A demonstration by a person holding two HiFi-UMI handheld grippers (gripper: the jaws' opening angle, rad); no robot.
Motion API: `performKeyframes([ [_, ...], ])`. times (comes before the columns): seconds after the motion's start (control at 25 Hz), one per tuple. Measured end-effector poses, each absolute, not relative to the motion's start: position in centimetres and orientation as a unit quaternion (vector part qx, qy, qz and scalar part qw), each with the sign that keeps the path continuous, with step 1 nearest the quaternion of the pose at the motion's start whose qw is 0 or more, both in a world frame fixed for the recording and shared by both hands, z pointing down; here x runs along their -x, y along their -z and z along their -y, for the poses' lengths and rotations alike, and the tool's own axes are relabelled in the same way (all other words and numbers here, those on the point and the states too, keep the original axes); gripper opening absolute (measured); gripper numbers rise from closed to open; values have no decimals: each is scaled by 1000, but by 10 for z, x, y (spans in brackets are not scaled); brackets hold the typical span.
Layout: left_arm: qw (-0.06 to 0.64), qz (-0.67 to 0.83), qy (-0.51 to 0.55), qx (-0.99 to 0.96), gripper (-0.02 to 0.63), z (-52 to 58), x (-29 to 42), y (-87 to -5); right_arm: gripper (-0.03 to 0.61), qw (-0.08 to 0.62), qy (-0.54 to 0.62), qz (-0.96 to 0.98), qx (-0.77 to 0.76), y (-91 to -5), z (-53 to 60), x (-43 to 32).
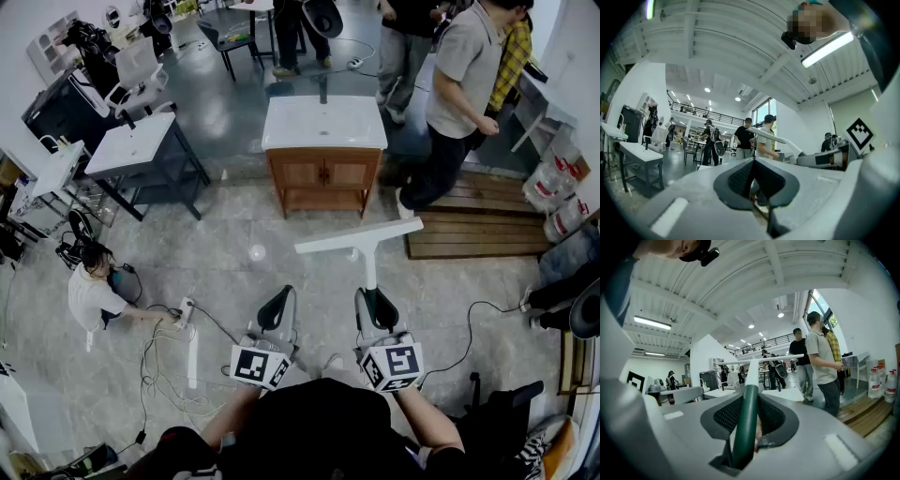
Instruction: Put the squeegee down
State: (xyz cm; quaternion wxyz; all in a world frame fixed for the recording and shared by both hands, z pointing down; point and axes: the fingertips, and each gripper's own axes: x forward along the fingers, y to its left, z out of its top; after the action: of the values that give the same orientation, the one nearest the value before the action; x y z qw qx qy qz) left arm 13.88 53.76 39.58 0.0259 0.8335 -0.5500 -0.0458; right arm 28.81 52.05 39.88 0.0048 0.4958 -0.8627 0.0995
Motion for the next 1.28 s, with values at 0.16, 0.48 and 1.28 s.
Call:
performKeyframes([
  [0.16, 23, 535, 43, -843, 2, -539, -129, -394, 95, 2, -89, 855, -511, -391, -522, -282],
  [0.48, 21, 550, 53, -833, 2, -549, -72, -395, 95, 12, -94, 865, -492, -392, -523, -222],
  [1.28, 25, 568, 63, -820, 2, -543, 31, -405, 97, 22, -95, 869, -485, -397, -520, -131],
])
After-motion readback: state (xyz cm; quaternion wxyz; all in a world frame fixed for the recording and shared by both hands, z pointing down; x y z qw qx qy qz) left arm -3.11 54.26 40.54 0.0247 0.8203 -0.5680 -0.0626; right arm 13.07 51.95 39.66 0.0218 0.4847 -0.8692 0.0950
